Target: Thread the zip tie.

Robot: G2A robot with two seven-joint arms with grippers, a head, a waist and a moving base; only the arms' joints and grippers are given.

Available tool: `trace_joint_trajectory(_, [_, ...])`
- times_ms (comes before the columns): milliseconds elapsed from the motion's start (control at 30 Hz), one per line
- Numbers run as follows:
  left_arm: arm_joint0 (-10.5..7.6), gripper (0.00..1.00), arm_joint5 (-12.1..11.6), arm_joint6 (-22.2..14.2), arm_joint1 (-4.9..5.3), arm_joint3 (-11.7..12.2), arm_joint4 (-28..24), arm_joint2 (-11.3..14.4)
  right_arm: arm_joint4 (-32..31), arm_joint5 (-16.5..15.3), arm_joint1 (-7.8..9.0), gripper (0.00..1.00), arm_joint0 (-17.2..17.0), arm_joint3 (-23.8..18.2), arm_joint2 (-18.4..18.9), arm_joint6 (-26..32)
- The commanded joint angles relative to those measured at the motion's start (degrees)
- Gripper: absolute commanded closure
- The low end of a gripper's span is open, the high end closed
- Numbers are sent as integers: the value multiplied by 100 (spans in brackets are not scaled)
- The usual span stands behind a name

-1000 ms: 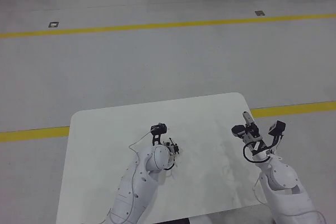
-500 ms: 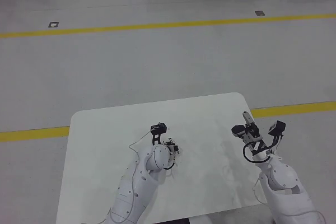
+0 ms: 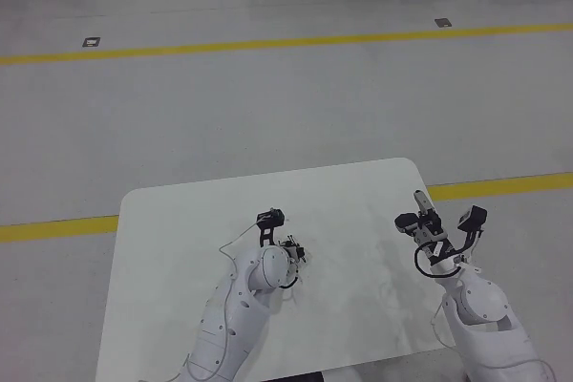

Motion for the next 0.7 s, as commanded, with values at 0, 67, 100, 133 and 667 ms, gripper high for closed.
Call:
trace_joint_trajectory(0, [-9,88,0,12,-3,39,-23,-4,0,0,0,0,0,0,0,1])
trace_joint_trajectory(67, [-21,88,0,17,-9,78,-44,-6,0,0,0,0,0,0,0,1])
trace_joint_trajectory(100, [-26,89,0,22,-12,98,-52,-8,0,0,0,0,0,0,0,1])
trace_joint_trajectory(133, [-35,89,0,29,-16,127,-63,-12,0,0,0,0,0,0,0,1])
trace_joint_trajectory(667, [-122,92,0,128,-66,356,-233,-94,0,0,0,0,0,0,0,1])
